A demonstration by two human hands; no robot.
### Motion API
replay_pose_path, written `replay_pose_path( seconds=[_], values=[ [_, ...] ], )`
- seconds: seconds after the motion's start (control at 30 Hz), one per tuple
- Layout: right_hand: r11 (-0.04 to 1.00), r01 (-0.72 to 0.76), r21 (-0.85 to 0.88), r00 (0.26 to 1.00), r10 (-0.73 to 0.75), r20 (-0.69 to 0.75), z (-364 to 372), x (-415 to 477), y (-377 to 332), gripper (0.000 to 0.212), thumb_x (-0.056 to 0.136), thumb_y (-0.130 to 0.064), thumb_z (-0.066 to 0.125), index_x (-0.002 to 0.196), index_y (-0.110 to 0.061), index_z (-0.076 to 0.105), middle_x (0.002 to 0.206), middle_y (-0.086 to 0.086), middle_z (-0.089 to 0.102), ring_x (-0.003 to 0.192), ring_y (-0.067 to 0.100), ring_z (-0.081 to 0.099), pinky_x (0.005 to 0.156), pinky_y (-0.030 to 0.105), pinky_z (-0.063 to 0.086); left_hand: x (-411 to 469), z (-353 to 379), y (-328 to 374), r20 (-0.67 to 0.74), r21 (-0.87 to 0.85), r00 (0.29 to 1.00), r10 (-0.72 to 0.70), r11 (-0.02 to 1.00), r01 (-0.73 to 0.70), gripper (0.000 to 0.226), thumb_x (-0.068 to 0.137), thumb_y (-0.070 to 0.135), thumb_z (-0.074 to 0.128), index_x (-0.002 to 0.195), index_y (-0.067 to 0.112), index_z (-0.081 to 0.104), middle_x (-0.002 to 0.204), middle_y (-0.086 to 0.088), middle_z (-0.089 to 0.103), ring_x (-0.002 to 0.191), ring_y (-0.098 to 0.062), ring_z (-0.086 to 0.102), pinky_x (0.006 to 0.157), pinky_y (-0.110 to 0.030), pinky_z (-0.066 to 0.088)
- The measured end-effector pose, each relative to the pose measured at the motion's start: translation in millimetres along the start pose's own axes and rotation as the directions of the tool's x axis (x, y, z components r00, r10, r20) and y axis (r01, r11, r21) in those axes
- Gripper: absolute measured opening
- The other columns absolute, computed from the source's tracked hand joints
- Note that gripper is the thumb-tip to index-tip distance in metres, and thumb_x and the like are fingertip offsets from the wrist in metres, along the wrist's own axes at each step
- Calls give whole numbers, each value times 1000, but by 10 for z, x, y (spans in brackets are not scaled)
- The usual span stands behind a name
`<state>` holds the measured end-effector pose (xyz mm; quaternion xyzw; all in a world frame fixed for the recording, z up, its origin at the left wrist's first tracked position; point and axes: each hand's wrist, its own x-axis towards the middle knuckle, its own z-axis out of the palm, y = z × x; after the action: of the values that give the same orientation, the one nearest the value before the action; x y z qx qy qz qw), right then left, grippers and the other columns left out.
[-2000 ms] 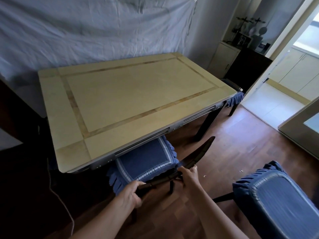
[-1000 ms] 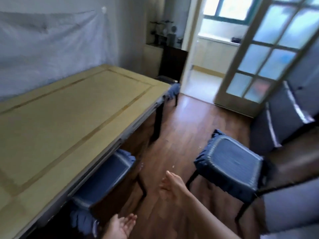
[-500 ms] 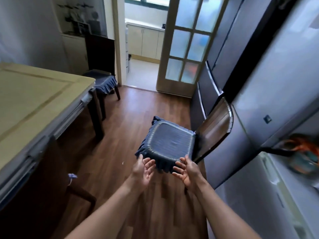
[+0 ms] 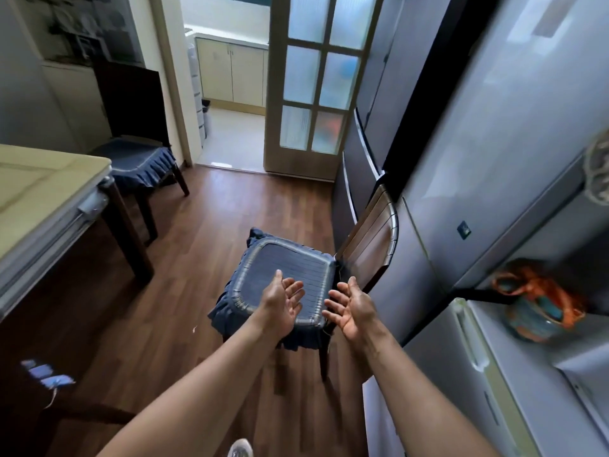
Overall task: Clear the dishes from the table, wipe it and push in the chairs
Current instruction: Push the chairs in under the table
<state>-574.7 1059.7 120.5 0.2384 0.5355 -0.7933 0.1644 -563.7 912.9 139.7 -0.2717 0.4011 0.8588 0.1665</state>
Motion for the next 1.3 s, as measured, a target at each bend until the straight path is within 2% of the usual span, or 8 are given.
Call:
replay_pose_path(
  seconds=[0.43, 0.6, 0.73, 0.87, 0.97, 1.07, 1.2, 1.3],
  values=[
    [996, 69, -48, 996, -71, -45, -91, 1197, -1101, 58, 102, -43, 26, 144, -4, 31, 145, 23, 38, 131, 41, 41, 98, 49, 40, 1116, 757, 315, -20, -58, 989, -144, 988, 142, 56, 100, 42, 25, 140, 4, 32, 143, -15, 42, 132, -31, 39, 108, -45, 30],
    [986, 148, -77, 984, -155, -86, -328, 1653, -1562, 49, 103, -33, 33, 137, 1, 37, 121, 23, 50, 108, 36, 51, 98, 49, 42, 1407, 1131, 201, -92, -135, 951, -297, 949, 283, 56, 100, 36, 32, 142, -2, 27, 146, -22, 36, 134, -36, 37, 109, -50, 32],
    [910, 258, -325, 940, -314, -135, -605, 2030, -1888, 38, 99, -17, 47, 131, 4, 44, 98, 9, 53, 101, 28, 51, 98, 42, 45, 1637, 1395, 30, -202, -112, 906, -372, 928, 356, 55, 99, 30, 37, 144, 1, 25, 147, -21, 33, 135, -34, 36, 107, -52, 33],
    [696, 176, -696, 877, -432, -211, -888, 2464, -2093, 47, 89, -11, 63, 133, -2, 48, 115, 15, 59, 108, 29, 58, 97, 40, 49, 1762, 1650, -133, -255, -156, 864, -435, 900, 407, 41, 99, 25, 37, 136, 5, 39, 143, -17, 42, 131, -31, 42, 110, -52, 30],
    [664, 18, -747, 920, -303, -248, -1018, 2754, -2165, 60, 86, -9, 66, 138, -3, 38, 128, 20, 53, 111, 33, 57, 91, 44, 51, 1931, 1812, -215, -258, -180, 822, -507, 861, 475, 40, 100, 29, 38, 131, 5, 44, 137, -13, 49, 126, -34, 47, 108, -57, 29],
    [744, -107, -660, 965, -83, -250, -1100, 2946, -2132, 33, 88, -6, 62, 118, -4, 49, 108, 18, 60, 80, 25, 62, 58, 36, 53, 2130, 1906, -263, -274, -179, 757, -594, 804, 566, 55, 97, 31, 47, 143, 7, 30, 153, -18, 19, 137, -42, 26, 112, -54, 25],
    [601, -105, -793, 939, -203, -278, -1206, 3199, -2068, 22, 82, -5, 60, 102, -10, 54, 104, 17, 63, 87, 33, 63, 71, 47, 59, 2302, 1836, -402, -302, -94, 769, -564, 820, 565, 22, 94, 24, 55, 95, 3, 59, 100, -15, 57, 108, -33, 54, 103, -49, 36],
    [538, -83, -839, 937, -246, -250, -1163, 3208, -2079, 20, 78, -4, 58, 97, -9, 54, 98, 16, 61, 84, 33, 62, 67, 47, 60, 2318, 1836, -526, -278, -135, 759, -588, 807, 576, 23, 90, 30, 60, 81, 8, 60, 67, -10, 66, 66, -23, 63, 63, -36, 43]
  ],
)
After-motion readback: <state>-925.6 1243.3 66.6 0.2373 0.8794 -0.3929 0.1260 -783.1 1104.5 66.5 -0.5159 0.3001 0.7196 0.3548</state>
